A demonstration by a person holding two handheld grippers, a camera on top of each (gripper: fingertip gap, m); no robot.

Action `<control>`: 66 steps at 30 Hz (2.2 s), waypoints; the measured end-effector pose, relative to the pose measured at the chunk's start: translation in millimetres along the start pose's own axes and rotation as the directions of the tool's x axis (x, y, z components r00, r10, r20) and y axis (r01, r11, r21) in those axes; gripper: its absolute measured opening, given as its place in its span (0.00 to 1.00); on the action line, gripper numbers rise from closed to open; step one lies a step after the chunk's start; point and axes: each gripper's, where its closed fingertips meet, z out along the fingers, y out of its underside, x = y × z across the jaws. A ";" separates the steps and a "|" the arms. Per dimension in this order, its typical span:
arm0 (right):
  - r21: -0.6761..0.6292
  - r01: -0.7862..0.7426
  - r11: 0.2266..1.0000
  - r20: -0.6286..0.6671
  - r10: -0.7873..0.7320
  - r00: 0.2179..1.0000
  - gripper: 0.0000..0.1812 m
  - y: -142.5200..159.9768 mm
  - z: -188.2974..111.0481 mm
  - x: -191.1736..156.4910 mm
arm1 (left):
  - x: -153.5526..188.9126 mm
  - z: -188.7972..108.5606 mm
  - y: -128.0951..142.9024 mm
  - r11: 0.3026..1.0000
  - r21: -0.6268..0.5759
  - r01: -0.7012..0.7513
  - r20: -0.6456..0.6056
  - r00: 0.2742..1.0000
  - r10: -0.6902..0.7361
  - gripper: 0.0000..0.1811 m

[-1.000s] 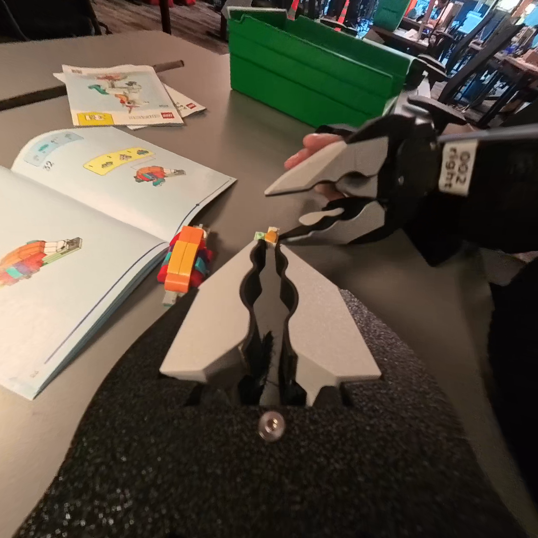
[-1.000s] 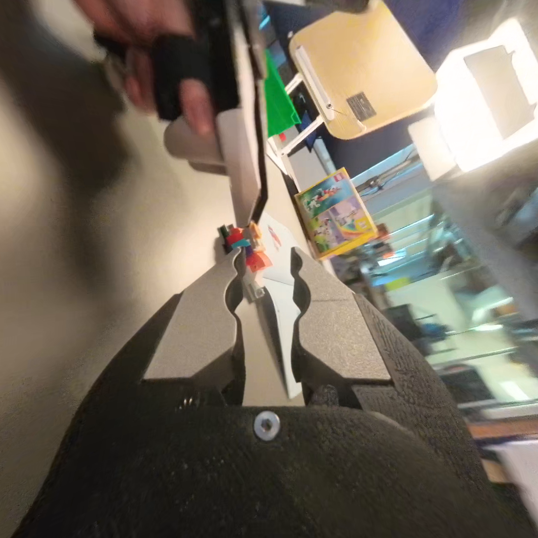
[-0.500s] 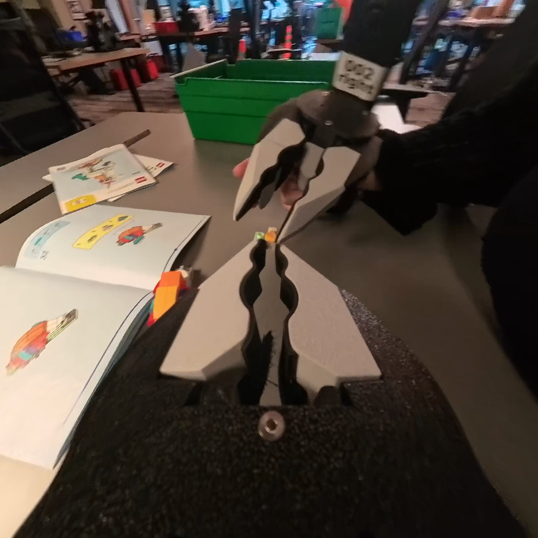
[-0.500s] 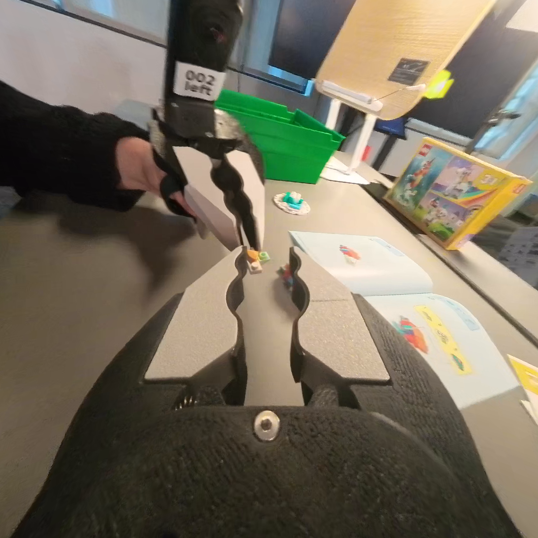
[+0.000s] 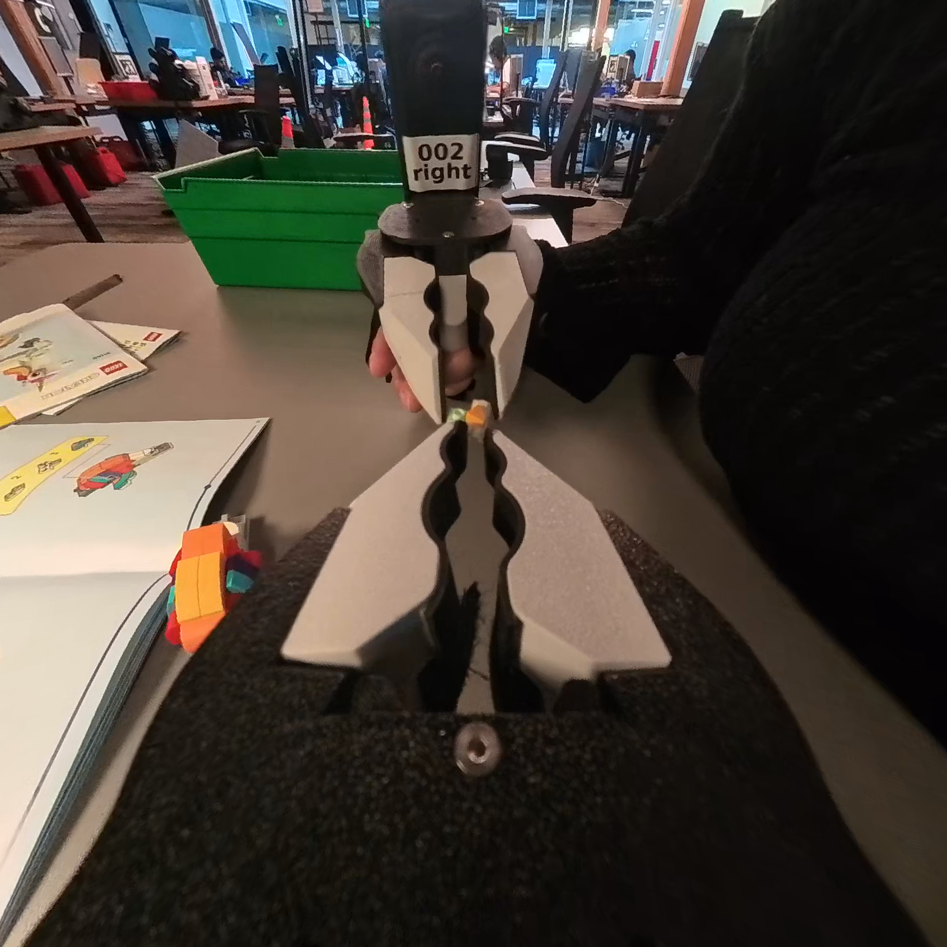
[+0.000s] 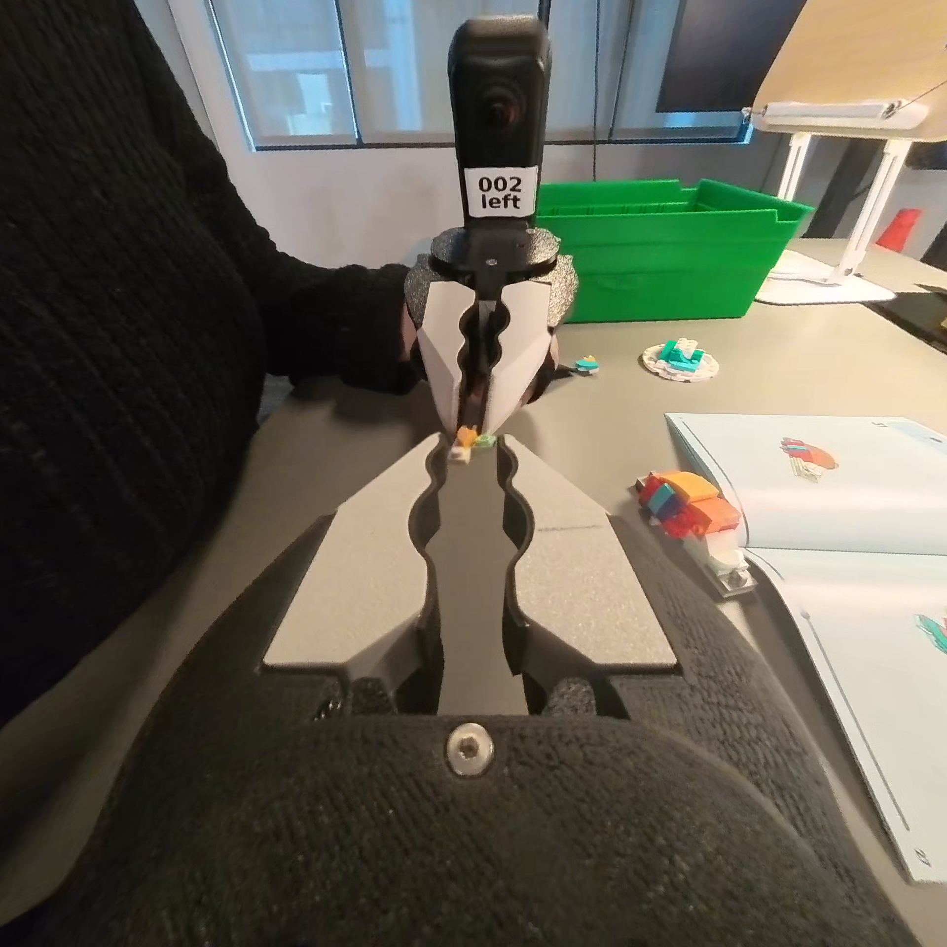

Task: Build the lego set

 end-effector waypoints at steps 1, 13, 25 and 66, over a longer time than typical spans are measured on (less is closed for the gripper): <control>0.005 -0.005 1.000 0.005 0.005 1.000 0.09 -0.6 -0.4 -0.5 | 0.7 0.1 0.1 1.000 0.000 -0.002 -0.004 1.000 0.002 0.03; -0.189 0.039 0.981 0.071 -0.026 0.997 0.07 22.4 1.7 -14.2 | 16.1 7.1 20.5 0.991 -0.130 -0.041 -0.083 0.996 0.031 0.03; -0.356 0.089 0.930 0.166 -0.031 0.986 0.06 40.6 3.6 -32.0 | 34.4 11.5 35.3 0.974 -0.219 -0.065 -0.180 0.983 0.025 0.03; -0.123 0.267 0.956 -0.306 -0.293 0.906 0.04 -8.4 2.9 11.5 | -13.1 -4.1 -6.2 0.997 0.012 -0.076 0.125 0.989 0.074 0.03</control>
